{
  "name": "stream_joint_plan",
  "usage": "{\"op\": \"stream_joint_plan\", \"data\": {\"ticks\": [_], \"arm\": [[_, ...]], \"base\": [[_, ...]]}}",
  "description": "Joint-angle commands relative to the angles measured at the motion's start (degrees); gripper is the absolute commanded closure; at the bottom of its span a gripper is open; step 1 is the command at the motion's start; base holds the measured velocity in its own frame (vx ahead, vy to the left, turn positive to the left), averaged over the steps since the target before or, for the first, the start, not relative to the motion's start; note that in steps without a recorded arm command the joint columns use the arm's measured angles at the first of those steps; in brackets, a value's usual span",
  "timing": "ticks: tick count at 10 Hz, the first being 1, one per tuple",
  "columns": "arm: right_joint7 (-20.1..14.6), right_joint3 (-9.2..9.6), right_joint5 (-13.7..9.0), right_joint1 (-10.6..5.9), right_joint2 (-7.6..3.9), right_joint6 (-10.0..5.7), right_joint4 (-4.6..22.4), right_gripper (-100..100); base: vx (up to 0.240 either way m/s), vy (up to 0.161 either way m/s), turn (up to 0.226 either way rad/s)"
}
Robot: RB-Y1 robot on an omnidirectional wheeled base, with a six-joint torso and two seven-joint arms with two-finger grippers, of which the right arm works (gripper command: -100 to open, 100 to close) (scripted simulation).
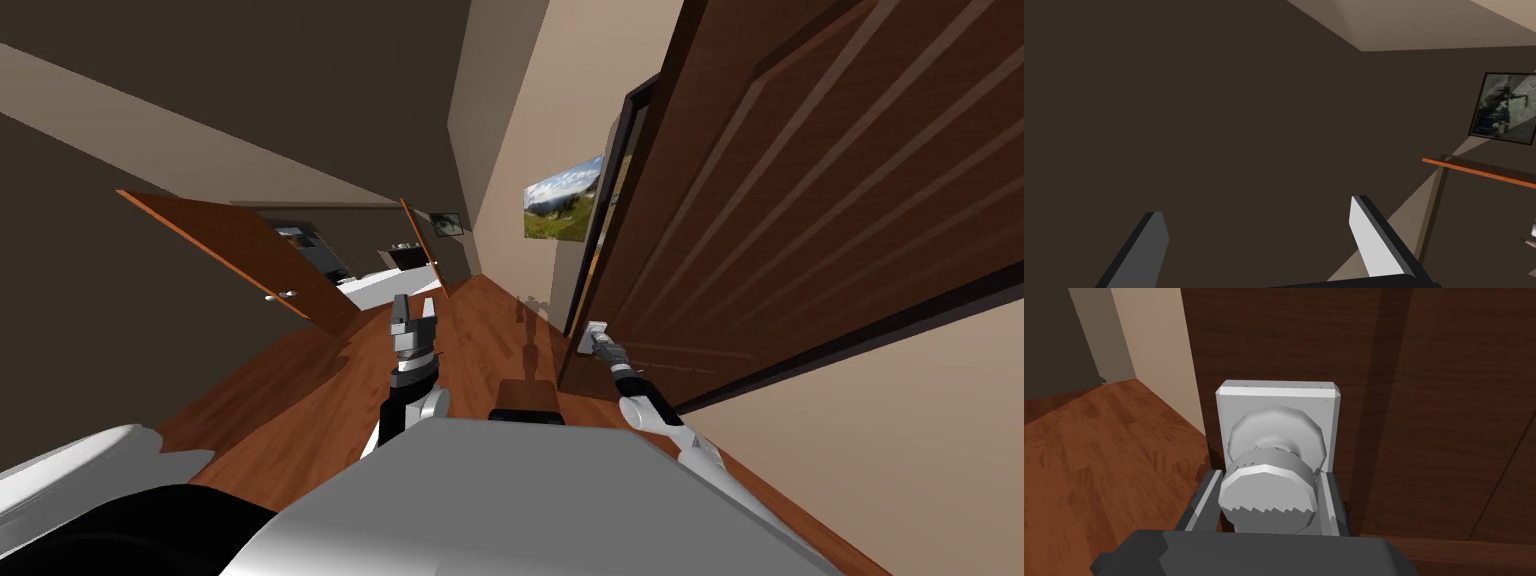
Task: Pull the door open
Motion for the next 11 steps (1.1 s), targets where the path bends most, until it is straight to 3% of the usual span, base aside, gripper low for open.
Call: {"op": "stream_joint_plan", "data": {"ticks": [1, 11], "arm": [[0.0, 0.0, 0.0, 0.0, 0.0, 0.0, 0.0, 100], [-5.02, 4.41, 1.01, 2.66, -5.53, -4.0, -1.83, 100]], "base": [[-0.071, -0.018, 0.023], [-0.172, -0.063, 0.108]]}}
